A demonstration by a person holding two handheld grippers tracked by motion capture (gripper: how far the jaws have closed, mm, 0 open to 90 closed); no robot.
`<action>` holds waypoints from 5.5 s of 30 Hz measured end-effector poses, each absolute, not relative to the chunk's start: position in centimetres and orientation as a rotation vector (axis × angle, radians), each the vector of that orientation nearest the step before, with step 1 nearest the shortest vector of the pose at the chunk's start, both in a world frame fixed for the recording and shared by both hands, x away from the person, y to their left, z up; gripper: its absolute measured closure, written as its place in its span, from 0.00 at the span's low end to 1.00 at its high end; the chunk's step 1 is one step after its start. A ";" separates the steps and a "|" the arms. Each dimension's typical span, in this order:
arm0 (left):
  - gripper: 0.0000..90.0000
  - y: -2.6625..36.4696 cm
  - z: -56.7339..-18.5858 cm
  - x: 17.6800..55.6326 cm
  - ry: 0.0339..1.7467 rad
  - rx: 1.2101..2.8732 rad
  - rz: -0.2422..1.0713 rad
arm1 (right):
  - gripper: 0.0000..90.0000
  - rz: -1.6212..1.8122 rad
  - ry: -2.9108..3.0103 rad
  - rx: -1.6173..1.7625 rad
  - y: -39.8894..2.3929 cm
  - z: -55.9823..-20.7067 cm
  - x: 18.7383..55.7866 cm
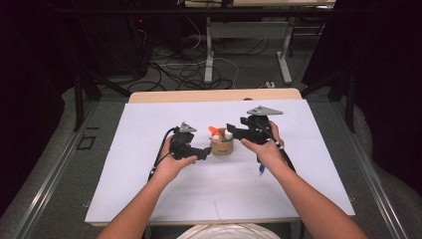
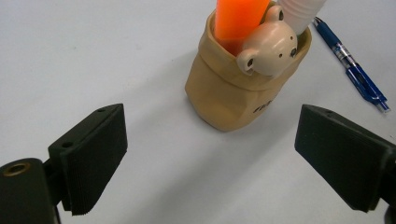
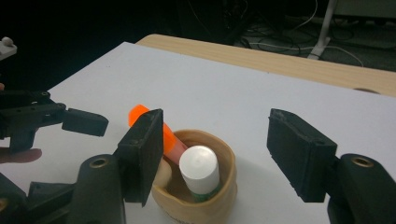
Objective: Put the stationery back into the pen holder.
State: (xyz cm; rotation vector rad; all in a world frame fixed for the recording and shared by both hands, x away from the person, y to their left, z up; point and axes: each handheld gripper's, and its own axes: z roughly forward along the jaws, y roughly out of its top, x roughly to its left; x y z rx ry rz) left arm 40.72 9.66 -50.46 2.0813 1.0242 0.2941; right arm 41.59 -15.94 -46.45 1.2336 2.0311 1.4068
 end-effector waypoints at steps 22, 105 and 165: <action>0.11 10.2 -50.3 40.9 1.044 2.051 0.293 | 0.42 1.351 2.063 1.568 -20.4 -47.9 42.4; 0.11 12.7 -50.9 40.8 1.120 2.021 0.246 | 0.67 0.915 1.854 2.460 -26.2 -50.7 46.1; 0.11 12.6 -51.2 40.9 1.119 2.046 0.247 | 0.87 0.717 1.807 2.596 -26.7 -53.5 46.8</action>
